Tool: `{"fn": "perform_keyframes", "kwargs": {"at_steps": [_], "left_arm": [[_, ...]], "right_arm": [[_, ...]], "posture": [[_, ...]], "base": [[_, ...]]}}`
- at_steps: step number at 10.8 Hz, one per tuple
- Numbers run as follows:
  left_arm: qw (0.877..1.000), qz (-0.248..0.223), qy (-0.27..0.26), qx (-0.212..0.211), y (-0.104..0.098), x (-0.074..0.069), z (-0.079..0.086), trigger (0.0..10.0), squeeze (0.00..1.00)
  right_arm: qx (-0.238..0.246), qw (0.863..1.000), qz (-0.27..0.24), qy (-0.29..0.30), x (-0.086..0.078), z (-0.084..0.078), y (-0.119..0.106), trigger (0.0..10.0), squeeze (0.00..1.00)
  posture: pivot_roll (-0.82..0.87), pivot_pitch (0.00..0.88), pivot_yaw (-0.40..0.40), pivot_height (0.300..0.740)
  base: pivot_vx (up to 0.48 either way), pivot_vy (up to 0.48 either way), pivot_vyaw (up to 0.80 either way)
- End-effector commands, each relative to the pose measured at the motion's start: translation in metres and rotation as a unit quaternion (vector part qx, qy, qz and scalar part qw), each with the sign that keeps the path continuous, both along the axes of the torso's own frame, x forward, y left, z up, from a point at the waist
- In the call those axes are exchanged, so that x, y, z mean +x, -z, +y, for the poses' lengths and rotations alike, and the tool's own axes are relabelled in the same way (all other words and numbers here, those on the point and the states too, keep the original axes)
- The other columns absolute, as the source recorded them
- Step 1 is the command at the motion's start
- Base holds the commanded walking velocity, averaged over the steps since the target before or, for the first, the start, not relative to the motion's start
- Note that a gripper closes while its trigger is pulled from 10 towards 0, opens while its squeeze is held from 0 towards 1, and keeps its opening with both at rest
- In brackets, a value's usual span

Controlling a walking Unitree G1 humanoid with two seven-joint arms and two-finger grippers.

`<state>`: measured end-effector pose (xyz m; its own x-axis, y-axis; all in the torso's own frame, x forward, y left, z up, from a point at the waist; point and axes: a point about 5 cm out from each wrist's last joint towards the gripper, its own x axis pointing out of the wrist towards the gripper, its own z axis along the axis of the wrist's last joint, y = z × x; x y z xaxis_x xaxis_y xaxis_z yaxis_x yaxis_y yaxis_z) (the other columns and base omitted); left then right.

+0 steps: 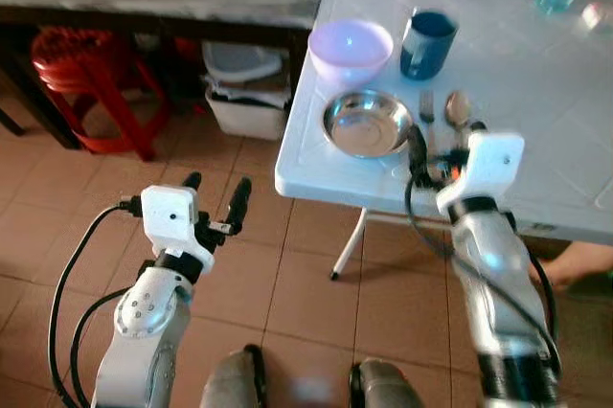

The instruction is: Setting the table

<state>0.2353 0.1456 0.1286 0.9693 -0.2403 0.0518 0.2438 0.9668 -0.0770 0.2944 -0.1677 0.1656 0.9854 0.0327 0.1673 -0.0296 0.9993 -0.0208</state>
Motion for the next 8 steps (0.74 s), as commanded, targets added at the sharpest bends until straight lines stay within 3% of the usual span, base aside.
{"fn": "perform_keyframes", "kwargs": {"at_steps": [1,8], "left_arm": [[1.0,-0.005,-0.002,0.009,-0.005,-0.003,0.003,10.0,0.0],[1.0,0.005,0.009,0.015,-0.005,-0.006,0.0,10.0,0.0]], "right_arm": [[0.023,1.0,0.013,-0.003,0.003,0.001,0.002,10.0,0.0],[0.108,0.99,0.071,-0.058,0.01,0.023,0.009,10.0,0.0]], "posture": [[-0.02,0.242,0.053,0.74],[-0.01,0.261,0.069,0.74]], "base": [[0.0,0.0,0.0],[0.0,0.0,0.0]]}}
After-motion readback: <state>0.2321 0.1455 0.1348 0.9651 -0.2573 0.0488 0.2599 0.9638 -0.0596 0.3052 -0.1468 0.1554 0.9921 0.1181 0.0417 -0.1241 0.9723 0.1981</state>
